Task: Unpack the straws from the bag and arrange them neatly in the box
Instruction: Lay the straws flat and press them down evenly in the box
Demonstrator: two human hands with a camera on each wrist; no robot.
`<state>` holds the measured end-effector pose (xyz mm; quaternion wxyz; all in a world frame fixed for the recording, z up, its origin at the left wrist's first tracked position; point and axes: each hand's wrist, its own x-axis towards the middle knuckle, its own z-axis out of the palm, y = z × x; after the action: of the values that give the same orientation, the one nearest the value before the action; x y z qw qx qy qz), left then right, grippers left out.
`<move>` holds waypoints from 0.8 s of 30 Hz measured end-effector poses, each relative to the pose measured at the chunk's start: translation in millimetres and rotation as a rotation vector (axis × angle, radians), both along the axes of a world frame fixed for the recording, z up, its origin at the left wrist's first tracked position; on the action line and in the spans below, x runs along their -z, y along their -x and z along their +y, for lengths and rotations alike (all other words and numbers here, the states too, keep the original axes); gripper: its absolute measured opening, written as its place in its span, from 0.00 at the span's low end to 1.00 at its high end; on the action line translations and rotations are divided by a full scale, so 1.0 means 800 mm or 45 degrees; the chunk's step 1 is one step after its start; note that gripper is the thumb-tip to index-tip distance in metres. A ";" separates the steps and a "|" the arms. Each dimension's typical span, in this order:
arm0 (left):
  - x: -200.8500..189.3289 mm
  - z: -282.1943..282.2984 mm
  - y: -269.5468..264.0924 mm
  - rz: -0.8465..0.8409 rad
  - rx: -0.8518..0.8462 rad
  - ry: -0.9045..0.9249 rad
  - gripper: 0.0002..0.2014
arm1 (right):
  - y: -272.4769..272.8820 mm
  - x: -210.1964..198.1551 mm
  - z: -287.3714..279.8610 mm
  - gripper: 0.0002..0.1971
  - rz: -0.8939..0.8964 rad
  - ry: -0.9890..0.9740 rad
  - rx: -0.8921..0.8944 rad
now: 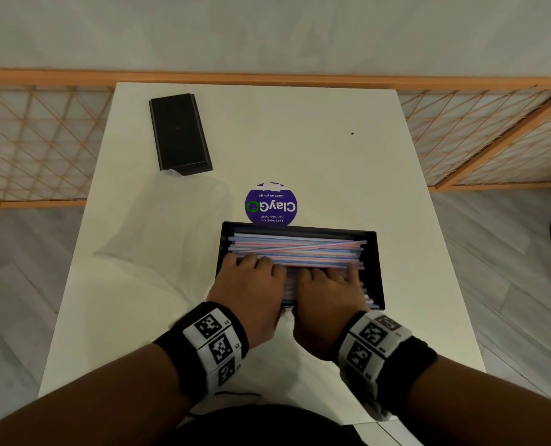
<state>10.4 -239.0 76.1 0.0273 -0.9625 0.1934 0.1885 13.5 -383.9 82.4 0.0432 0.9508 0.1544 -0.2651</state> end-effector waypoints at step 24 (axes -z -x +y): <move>0.003 -0.002 -0.004 0.040 0.081 0.147 0.19 | -0.021 -0.002 -0.020 0.23 0.135 -0.106 0.103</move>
<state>13.9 -241.0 73.7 -0.0253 -0.9527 0.2349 0.1913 30.2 -400.2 83.9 -0.0155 0.9419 0.1289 -0.3098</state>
